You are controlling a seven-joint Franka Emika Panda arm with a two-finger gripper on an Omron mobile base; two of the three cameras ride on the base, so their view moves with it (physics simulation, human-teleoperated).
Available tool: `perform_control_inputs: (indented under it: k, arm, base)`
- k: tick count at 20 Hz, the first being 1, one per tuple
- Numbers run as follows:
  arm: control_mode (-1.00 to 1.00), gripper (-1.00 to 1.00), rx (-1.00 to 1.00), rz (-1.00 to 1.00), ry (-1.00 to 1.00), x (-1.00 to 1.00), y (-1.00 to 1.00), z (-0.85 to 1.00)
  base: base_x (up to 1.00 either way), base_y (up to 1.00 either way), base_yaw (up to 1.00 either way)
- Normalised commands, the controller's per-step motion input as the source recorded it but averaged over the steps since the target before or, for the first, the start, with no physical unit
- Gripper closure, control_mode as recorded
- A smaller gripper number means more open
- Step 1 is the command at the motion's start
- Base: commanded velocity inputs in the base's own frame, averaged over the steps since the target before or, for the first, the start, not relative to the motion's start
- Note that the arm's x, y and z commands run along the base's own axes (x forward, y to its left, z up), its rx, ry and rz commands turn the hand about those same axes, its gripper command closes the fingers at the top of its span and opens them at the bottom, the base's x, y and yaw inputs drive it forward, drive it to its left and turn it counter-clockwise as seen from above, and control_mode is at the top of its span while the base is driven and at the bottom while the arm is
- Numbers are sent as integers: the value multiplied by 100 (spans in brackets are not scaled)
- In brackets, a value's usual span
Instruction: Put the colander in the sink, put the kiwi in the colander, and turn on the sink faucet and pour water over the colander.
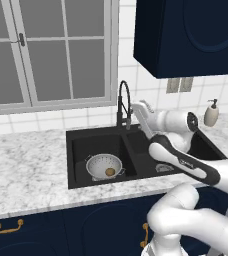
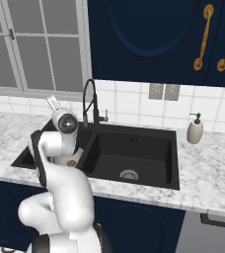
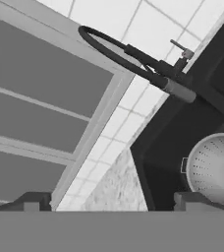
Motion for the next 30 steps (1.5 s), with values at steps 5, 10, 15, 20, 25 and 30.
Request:
perform_control_inputs:
  k: [5,10,15,20,25,30]
  arm:
    - [-100,-100,16,0,20,-18,-70,98]
    - [-100,-100,17,0,14,1,-56,55]
    - [-100,-100,6,0,-2,5,-32,-22]
    - [-100,-100,1,0,-14,9,-3,-48]
    - [-100,-100,2,0,-11,8,0,-49]
    - [-100,-100,25,0,9,0,-10,-51]
  base:
    - [0,0,0]
    - [0,0,0]
    - [0,0,0]
    - [0,0,0]
    - [0,0,0]
    - [0,0,0]
